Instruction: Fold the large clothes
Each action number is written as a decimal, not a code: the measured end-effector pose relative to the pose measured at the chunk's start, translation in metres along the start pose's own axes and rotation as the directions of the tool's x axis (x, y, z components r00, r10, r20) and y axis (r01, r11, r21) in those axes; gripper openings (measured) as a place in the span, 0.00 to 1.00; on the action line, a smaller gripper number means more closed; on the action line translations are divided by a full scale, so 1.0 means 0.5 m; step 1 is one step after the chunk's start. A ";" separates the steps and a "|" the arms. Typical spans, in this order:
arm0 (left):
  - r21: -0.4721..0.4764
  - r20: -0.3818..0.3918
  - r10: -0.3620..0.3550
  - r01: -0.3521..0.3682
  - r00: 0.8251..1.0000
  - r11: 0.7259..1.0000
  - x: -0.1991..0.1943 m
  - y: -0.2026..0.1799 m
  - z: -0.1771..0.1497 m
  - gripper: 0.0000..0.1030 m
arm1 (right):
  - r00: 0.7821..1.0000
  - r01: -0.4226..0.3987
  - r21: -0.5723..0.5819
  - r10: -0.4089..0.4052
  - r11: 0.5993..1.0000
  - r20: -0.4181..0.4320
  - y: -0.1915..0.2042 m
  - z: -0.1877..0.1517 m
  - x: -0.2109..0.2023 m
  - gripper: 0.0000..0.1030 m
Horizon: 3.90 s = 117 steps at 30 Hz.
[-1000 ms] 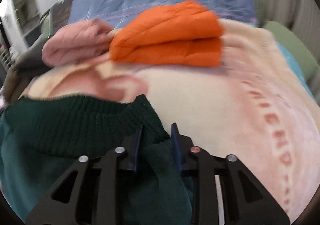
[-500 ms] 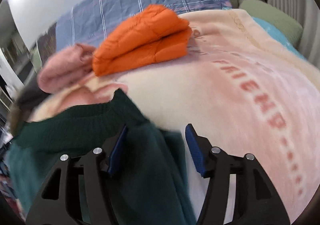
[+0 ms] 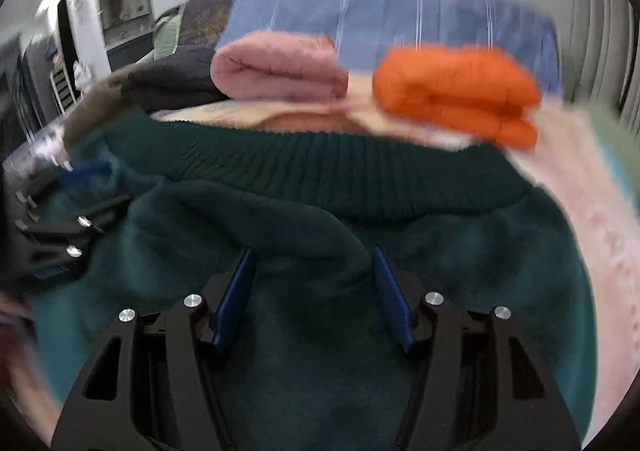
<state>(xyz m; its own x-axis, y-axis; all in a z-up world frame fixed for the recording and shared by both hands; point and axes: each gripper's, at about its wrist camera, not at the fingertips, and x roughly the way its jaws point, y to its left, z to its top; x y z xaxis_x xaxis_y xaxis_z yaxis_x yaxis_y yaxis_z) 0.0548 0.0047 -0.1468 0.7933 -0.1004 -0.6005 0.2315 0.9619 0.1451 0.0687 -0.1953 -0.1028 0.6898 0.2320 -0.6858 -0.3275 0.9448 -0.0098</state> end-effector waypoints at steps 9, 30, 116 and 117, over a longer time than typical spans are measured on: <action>-0.146 -0.003 -0.103 0.101 0.995 0.984 -0.062 0.035 0.013 0.68 | 0.998 -0.059 0.108 0.058 0.992 0.010 -0.003 0.013 -0.093 0.58; 0.006 0.011 -0.032 0.032 0.999 0.999 -0.078 -0.017 -0.036 0.73 | 0.998 -0.059 0.070 0.061 0.996 -0.027 0.046 -0.074 -0.111 0.65; -0.400 -0.055 0.008 -0.029 0.998 0.916 -0.135 0.263 -0.105 0.89 | 0.983 -0.127 0.010 0.127 0.992 -0.133 0.124 -0.043 -0.101 0.64; -0.429 -0.062 -0.051 0.019 0.997 0.903 -0.122 0.281 -0.119 0.90 | 0.983 -0.123 0.025 0.125 0.992 -0.134 0.125 -0.054 -0.086 0.67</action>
<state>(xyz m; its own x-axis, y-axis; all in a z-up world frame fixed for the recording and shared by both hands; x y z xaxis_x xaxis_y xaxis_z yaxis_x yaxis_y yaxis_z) 0.0052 0.1612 -0.1366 0.7440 -0.1330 -0.6548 -0.0174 0.9758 -0.2180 0.0014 -0.1525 -0.0935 0.5504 0.3153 -0.7731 -0.3933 0.9147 0.0931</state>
